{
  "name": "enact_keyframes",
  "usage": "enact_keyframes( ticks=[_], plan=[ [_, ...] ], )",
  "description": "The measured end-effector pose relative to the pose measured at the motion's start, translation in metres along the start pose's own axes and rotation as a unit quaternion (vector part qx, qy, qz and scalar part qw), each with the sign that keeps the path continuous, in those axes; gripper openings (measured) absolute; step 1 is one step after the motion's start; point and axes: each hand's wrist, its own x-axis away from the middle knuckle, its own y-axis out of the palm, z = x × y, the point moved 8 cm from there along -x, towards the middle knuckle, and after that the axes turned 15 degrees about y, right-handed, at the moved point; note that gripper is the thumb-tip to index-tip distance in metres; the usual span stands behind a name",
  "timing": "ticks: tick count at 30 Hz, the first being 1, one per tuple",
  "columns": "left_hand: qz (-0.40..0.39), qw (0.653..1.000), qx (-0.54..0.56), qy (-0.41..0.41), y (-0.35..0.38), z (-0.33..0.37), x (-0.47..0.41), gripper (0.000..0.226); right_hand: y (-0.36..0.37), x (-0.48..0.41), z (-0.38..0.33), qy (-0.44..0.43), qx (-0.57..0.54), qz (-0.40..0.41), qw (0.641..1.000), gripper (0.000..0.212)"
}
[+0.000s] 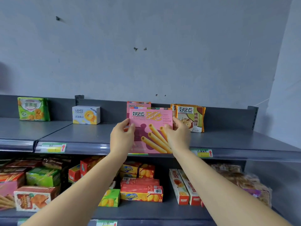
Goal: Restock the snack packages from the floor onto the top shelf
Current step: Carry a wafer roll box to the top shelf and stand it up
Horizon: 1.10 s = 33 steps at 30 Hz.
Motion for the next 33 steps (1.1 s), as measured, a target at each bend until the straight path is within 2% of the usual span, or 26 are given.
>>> enact_keyframes(
  ticks=[7,16,24,33],
  plan=[
    [-0.004,1.000,0.008,-0.001,0.027,-0.032,-0.068,0.020,0.046,-0.069,-0.009,-0.013,-0.005,-0.037,0.999,0.030],
    [-0.039,0.999,0.009,-0.020,0.054,-0.104,-0.147,0.029,0.116,-0.143,0.000,0.005,0.012,-0.026,1.000,0.028],
    [-0.062,0.997,0.007,-0.052,0.070,-0.161,-0.200,0.020,0.165,-0.192,0.018,0.060,0.032,-0.034,0.997,0.032],
    [-0.061,0.995,0.005,-0.074,0.079,-0.184,-0.224,0.016,0.189,-0.225,0.025,0.053,0.056,-0.059,0.995,0.039]
  ],
)
